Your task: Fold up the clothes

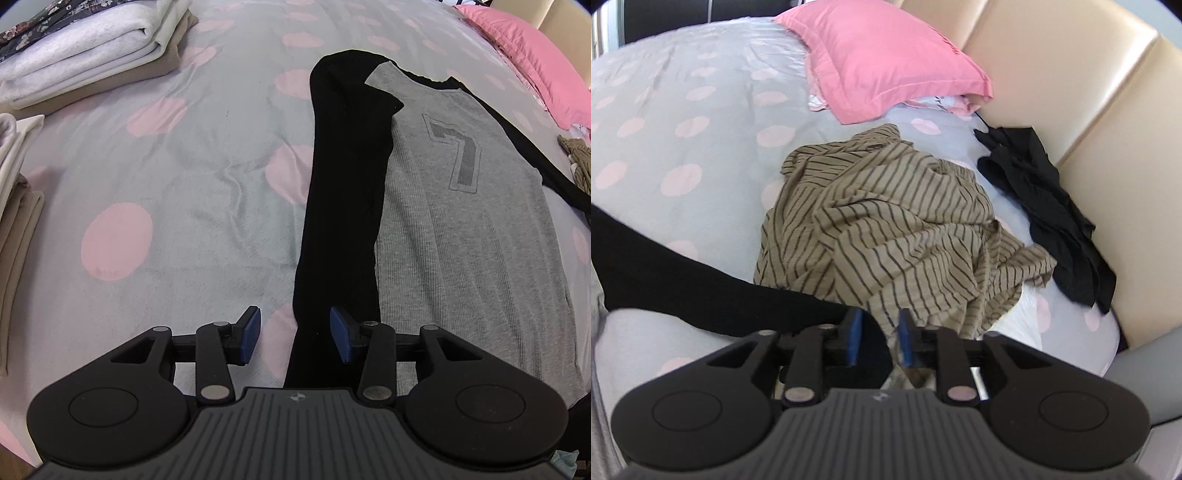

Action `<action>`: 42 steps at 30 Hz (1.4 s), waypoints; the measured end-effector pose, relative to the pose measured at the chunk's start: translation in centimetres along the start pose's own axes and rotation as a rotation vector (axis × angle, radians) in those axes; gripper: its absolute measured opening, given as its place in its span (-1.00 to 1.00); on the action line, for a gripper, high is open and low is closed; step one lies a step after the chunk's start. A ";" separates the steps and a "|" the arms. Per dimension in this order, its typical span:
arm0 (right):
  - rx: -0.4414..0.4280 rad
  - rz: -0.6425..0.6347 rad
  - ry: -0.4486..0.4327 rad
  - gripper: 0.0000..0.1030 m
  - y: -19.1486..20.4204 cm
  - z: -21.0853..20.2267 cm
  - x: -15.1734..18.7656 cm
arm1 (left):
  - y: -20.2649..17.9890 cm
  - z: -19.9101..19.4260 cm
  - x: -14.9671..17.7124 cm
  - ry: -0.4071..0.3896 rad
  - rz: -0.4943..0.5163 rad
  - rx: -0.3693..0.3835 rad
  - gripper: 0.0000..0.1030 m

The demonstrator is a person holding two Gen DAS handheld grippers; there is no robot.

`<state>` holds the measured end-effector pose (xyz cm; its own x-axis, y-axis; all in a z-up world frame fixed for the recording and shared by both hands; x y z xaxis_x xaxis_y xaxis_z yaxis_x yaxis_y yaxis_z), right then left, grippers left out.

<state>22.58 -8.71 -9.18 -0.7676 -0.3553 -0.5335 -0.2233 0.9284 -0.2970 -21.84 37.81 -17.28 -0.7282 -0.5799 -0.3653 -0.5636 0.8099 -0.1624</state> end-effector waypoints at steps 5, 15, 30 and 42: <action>-0.075 0.089 0.025 -0.37 -2.0 -0.5 0.8 | -0.4 0.3 0.0 0.008 0.016 0.003 -0.23; -0.235 0.255 0.120 -0.19 -1.3 0.3 3.7 | -0.7 0.4 0.0 0.013 0.032 -0.001 -0.23; -0.076 0.161 0.072 -0.96 -1.8 0.1 2.9 | -0.8 0.4 -0.2 0.008 0.039 -0.010 -0.23; 0.205 -0.314 -0.079 -0.96 -2.4 -2.5 -1.0 | -0.6 0.2 -0.1 0.001 0.036 -0.025 -0.23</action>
<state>22.39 -10.33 -5.93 -0.6302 -0.6339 -0.4484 -0.3097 0.7348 -0.6035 -21.34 37.35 -17.36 -0.7484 -0.5506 -0.3699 -0.5465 0.8278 -0.1265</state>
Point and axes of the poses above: each gripper's, at about its wrist camera, not at the fingertips, and z roughly the way its jaws point, y to its left, x to its underside, the point moved 4 cm from there along z, roughly the way its jaws point, and after that the axes turned 4 degrees about x, right-handed, at the moved point
